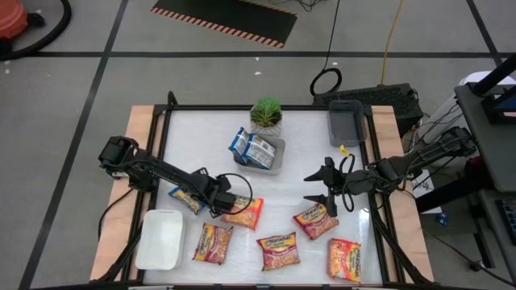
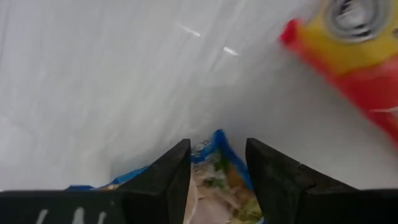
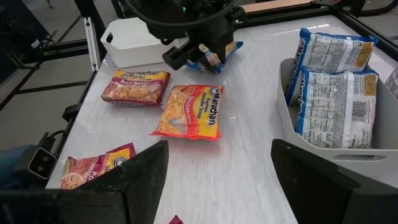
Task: Sort Maruchan noodles
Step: Put the blue noodle pack into the gray bin
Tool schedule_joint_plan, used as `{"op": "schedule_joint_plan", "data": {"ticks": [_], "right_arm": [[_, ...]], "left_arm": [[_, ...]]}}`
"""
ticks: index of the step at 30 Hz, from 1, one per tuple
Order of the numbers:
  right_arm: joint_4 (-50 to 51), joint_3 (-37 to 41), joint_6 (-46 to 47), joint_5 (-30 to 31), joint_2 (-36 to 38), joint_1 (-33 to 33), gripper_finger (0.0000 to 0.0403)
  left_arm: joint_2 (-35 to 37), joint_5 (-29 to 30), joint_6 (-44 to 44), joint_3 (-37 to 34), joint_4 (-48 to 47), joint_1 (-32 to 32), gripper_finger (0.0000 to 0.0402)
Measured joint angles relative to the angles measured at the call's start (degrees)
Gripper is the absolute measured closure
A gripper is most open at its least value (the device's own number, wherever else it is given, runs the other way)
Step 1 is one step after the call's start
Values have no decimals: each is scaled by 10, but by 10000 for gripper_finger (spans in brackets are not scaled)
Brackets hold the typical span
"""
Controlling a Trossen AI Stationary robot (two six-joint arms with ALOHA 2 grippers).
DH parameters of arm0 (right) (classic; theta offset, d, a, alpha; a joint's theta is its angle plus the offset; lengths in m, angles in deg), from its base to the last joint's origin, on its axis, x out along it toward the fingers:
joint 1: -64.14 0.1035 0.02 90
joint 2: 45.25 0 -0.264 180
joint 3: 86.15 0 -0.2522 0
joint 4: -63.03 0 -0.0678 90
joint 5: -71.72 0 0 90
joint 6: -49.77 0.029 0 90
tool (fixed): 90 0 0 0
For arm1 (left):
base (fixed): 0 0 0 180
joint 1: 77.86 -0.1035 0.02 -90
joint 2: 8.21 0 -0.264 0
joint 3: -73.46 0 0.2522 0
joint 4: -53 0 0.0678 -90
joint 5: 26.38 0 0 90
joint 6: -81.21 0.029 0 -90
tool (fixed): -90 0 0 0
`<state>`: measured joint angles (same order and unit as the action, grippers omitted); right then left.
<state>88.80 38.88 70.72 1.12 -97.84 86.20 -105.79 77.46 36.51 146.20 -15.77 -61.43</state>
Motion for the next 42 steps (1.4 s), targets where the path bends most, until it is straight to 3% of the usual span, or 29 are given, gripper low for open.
{"op": "schedule_joint_plan", "data": {"ticks": [7, 21, 29, 33, 42], "right_arm": [[0, 0, -1, 0, 0, 0, 127], [1, 0, -6, 0, 0, 0, 127], [2, 0, -6, 0, 0, 0, 127], [2, 0, -5, 0, 0, 0, 127], [2, 0, -1, 0, 0, 0, 127]], "left_arm": [[0, -3, 7, -55, 47, 0, 242], [1, -3, -21, -58, 46, 2, 195], [1, -6, 1, -58, 43, 2, 196], [0, -18, 5, -58, 42, 2, 232], [0, -48, 25, -58, 45, -9, 370]]}}
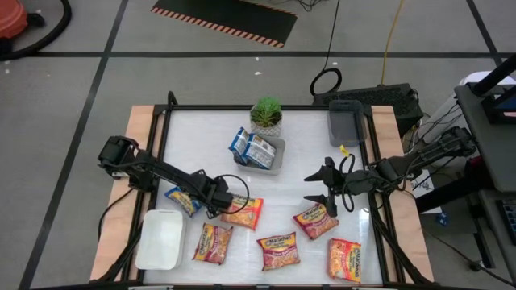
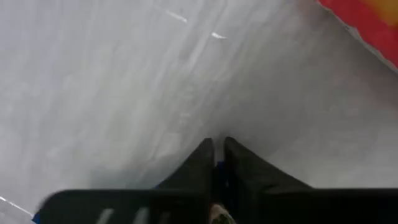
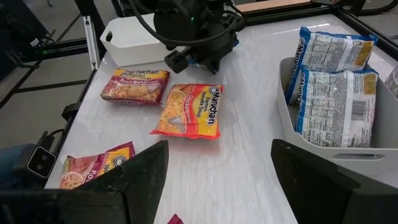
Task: Sort Maruchan noodles
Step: Put the blue noodle pack into the gray bin
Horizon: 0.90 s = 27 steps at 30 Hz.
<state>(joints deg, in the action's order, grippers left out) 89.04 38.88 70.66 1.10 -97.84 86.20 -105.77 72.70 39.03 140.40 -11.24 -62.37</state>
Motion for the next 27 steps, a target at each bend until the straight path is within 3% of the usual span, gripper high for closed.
{"op": "schedule_joint_plan", "data": {"ticks": [2, 7, 18, 27], "right_arm": [[0, 0, -2, 0, 0, 0, 127], [-3, 0, -21, 8, 0, 0, 127], [-24, 0, -54, 61, -20, 0, 127], [-265, 0, -130, -31, -136, 0, 115]], "left_arm": [[5, -4, 1, 1, -4, -9, 391], [37, 14, 5, 17, -6, -20, 395], [130, 124, 10, 43, 27, 19, 397], [172, 150, 76, 43, 131, 49, 398]]}}
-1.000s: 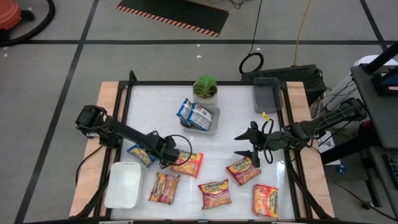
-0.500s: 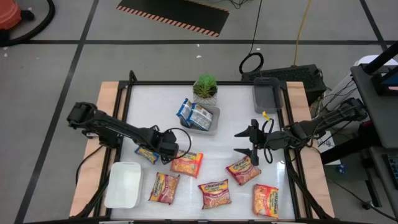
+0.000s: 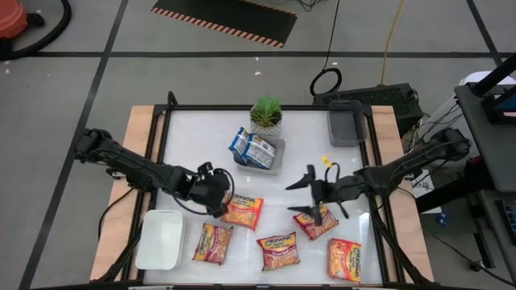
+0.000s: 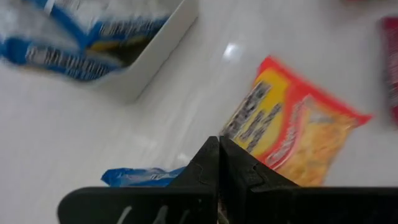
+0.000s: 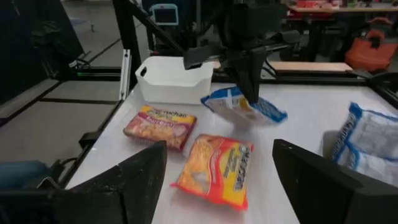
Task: Sort Maruchan noodles
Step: Put the blue noodle pack into the gray bin
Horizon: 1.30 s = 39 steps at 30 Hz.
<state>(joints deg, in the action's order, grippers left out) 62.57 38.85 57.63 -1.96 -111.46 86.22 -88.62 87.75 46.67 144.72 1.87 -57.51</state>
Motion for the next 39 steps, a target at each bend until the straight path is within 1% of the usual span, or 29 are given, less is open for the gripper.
{"op": "schedule_joint_plan", "data": {"ticks": [3, 9, 11, 15, 19, 21, 24, 26, 28, 35, 39], "right_arm": [[-36, -9, -9, 1, -49, -12, 112], [-45, -52, -13, 2, -134, -29, 108], [-46, -65, -23, 8, -154, -30, 108], [-75, -83, -71, 47, -182, -25, 108], [-123, -84, -95, 50, -193, -18, 108], [-135, -84, -96, 81, -194, -13, 108], [-146, -84, -95, 160, -194, -1, 108], [-148, -84, -96, 202, -194, 10, 108], [-148, -84, -109, 214, -194, 17, 108], [-141, -84, -136, 207, -194, 27, 108], [-141, -84, -112, 156, -194, 23, 108]], "left_arm": [[0, 0, 21, 0, 28, 1, 398], [2, 32, 21, 0, 48, -7, 398], [10, 53, 6, 0, 48, -11, 398], [27, 113, -3, 0, 73, -14, 399], [37, 166, 18, 0, 120, 2, 399], [37, 190, 35, 0, 151, 12, 399], [37, 217, 68, 0, 197, 24, 399], [37, 219, 91, 0, 226, 28, 399], [37, 212, 113, 0, 254, 33, 399], [37, 151, 169, 0, 327, 50, 399], [37, 119, 191, 0, 354, 55, 399]]}}
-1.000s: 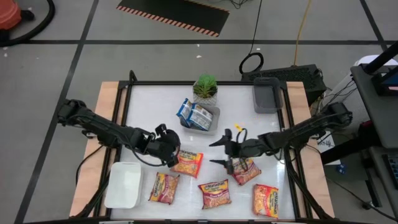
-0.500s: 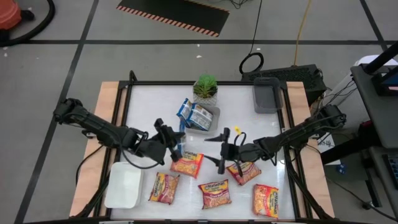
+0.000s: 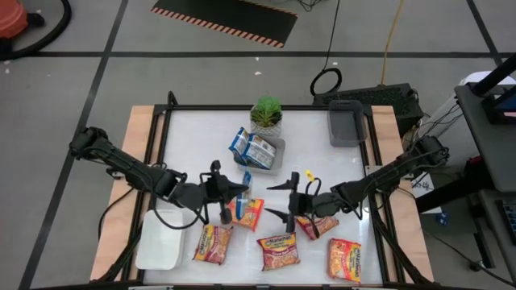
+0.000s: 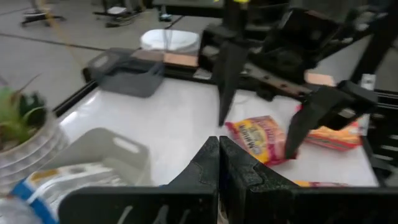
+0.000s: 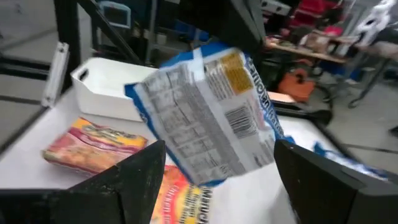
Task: Sort Maruchan noodles
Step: Put the blue noodle pack into the gray bin
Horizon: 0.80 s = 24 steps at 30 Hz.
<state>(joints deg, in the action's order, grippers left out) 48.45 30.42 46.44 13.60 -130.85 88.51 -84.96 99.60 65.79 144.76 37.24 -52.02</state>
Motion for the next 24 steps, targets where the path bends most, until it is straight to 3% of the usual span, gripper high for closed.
{"op": "schedule_joint_plan", "data": {"ticks": [6, 11, 18, 24], "right_arm": [[8, 0, 61, -81, 0, -22, 109], [12, 0, 43, -71, 0, -16, 109], [-56, 0, -62, 87, -9, 35, 109], [-134, 0, -144, 199, -41, 68, 109]], "left_arm": [[0, -39, 14, 0, 30, 1, 399], [0, -37, 19, 0, 62, 1, 399], [-9, 91, 47, 0, 105, 2, 399], [-37, 131, 47, 0, 167, 0, 399]]}}
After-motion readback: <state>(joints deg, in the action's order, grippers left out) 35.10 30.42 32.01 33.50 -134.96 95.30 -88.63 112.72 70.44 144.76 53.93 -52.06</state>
